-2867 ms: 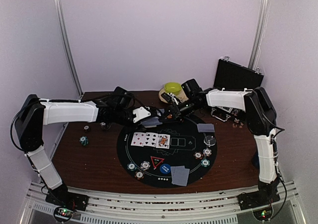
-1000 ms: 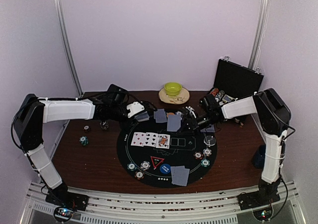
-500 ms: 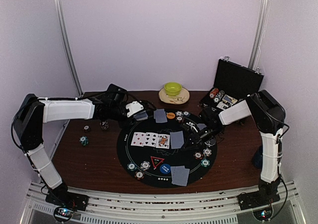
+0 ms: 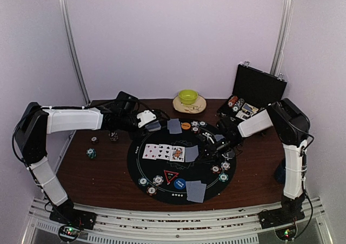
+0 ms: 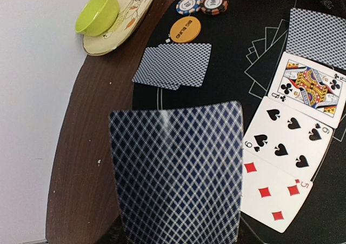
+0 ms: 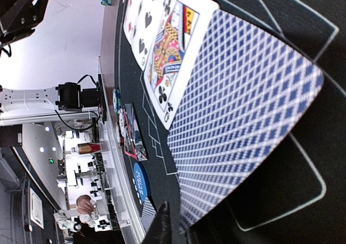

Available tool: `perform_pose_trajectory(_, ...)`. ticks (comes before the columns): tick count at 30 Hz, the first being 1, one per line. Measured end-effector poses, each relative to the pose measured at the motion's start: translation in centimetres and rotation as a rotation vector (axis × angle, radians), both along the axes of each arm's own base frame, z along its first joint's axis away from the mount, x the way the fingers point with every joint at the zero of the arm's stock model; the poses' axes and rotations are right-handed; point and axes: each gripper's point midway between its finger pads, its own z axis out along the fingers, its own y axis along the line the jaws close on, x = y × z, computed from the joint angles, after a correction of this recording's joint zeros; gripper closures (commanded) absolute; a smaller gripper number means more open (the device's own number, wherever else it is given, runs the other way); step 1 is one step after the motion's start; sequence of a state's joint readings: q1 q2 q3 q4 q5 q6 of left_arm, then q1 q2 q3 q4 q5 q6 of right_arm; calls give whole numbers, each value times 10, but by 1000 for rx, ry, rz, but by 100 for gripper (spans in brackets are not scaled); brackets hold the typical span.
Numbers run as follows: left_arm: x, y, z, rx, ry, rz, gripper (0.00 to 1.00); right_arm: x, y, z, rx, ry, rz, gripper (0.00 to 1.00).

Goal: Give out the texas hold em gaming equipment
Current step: Place the poker card in the community card area.

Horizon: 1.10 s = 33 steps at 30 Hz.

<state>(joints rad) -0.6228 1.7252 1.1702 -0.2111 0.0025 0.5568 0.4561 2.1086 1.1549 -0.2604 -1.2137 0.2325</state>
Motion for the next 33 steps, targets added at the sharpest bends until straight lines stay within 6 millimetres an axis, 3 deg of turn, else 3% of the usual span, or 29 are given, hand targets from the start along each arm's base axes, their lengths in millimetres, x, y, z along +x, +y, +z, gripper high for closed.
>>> perform_pose_trajectory(17,0,0,0,0,0,0,90,1,-4,6,-95,-126,31,58)
perform_pose_trajectory(33,0,0,2,-3,-2,-1,89,1,-19,29,-204,-301,78,56)
